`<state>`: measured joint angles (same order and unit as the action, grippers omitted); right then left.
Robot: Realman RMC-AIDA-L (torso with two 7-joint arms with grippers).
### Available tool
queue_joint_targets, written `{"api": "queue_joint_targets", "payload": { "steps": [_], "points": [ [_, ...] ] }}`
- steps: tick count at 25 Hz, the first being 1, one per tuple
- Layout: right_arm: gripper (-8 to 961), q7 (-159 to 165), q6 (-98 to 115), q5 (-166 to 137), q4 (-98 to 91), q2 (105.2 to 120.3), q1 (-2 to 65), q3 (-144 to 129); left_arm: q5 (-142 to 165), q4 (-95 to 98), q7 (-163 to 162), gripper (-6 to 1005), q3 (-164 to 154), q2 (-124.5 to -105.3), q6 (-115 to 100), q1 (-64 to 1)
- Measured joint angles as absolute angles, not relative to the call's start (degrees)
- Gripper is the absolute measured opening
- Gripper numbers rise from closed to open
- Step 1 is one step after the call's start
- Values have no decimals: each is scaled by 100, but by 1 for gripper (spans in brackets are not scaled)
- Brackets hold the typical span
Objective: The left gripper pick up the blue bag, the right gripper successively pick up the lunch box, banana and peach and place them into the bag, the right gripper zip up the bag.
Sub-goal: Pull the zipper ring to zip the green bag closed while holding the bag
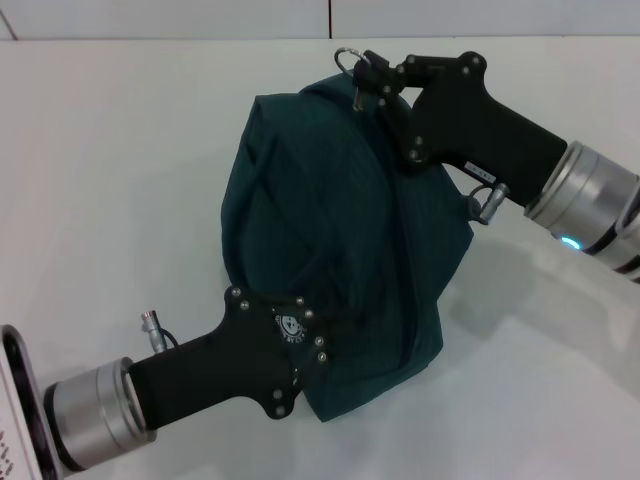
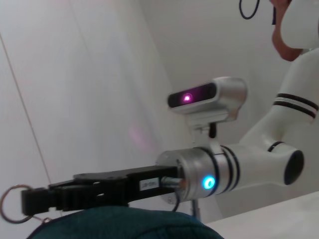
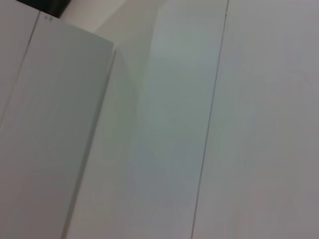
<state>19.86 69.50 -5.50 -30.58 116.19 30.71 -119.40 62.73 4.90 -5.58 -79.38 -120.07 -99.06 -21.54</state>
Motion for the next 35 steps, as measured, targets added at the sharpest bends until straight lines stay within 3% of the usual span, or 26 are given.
{"api": "queue_joint_targets", "payload": {
  "steps": [11, 21, 29, 35],
  "points": [
    [14, 1793, 6881, -551, -2982, 11618, 3132, -11557, 6177, 554, -542, 94, -8008, -11877, -9914, -2051],
    [14, 1771, 6973, -546, -3045, 11619, 2595, -11708, 5318, 506, -1324, 123, -7059, -11944, -9655, -1866],
    [14, 1877, 6993, -548, -3030, 11618, 2537, -11748, 4973, 507, -1456, 146, -7047, -12020, -9705, -1798],
    [14, 1883, 7020, -553, -3028, 11619, 2557, -11751, 4805, 673, -2956, 269, -7051, -11966, -10216, -1902]
  ]
}}
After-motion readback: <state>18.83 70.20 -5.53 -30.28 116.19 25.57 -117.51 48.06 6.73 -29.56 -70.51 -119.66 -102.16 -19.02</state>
